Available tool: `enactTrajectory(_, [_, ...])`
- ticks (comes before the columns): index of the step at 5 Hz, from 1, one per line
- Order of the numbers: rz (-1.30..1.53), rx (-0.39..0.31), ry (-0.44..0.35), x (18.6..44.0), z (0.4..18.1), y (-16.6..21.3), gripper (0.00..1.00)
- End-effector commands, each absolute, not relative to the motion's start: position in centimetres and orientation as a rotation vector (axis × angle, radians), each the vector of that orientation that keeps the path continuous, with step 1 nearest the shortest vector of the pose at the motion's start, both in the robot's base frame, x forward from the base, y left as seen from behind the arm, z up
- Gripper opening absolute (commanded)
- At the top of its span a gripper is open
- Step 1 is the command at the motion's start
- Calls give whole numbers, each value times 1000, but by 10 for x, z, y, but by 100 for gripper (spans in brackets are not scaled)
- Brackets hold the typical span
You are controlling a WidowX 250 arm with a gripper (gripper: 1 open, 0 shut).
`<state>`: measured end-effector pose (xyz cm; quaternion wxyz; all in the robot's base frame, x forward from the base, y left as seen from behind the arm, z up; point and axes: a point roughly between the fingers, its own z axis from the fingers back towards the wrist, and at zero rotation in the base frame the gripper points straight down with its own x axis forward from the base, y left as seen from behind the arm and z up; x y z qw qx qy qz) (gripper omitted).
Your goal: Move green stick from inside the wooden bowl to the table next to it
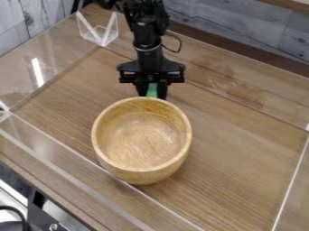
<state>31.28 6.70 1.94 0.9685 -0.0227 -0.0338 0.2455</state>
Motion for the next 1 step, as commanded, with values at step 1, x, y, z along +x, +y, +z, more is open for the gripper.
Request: enactTrajectory(1, [509,-45,-96,321,28,71,0])
